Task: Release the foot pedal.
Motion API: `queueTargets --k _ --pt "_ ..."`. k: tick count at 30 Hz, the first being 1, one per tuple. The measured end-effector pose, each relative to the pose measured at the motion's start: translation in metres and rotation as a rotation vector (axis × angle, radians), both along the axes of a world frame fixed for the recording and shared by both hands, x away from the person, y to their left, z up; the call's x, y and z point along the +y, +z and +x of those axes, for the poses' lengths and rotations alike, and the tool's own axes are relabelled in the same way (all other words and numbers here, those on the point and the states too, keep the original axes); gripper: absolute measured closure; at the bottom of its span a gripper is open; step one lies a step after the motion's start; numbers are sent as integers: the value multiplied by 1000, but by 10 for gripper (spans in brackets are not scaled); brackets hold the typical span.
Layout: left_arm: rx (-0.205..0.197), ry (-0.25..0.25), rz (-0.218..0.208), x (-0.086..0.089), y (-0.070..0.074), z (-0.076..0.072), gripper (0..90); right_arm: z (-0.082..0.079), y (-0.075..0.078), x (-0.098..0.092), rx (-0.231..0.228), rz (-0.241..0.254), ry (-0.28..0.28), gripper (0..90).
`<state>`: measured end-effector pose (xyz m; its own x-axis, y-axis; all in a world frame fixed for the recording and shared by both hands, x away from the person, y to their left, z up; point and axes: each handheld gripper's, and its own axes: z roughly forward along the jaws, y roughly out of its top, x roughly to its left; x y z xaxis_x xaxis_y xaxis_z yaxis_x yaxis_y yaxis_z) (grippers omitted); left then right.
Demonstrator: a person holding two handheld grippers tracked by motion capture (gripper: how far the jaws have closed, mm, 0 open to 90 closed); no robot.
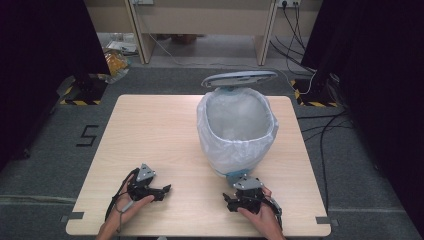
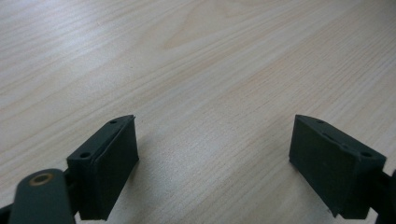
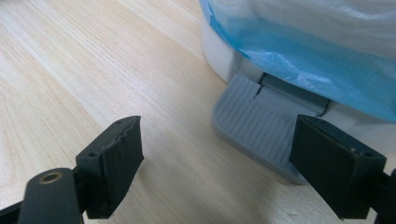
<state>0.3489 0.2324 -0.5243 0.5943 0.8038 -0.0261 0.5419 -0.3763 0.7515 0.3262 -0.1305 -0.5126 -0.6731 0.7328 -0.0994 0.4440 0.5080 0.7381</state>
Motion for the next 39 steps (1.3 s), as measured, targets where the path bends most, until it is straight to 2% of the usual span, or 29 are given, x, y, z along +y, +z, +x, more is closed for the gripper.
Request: queueTargets --k 4,10,15,24,39 --pt "1 -2 3 0 0 1 147 0 1 -2 8 33 -3 173" --pt "1 -3 3 0 0 1 147 0 2 -2 4 37 -7 173" --pt "1 -3 4 0 0 1 147 -1 1 -3 0 60 -18 173" --pt "1 -3 5 0 0 1 146 -2 1 -1 -14 49 -27 174" --pt "-1 -7 5 0 0 2 146 -2 2 -4 -12 76 -28 186"
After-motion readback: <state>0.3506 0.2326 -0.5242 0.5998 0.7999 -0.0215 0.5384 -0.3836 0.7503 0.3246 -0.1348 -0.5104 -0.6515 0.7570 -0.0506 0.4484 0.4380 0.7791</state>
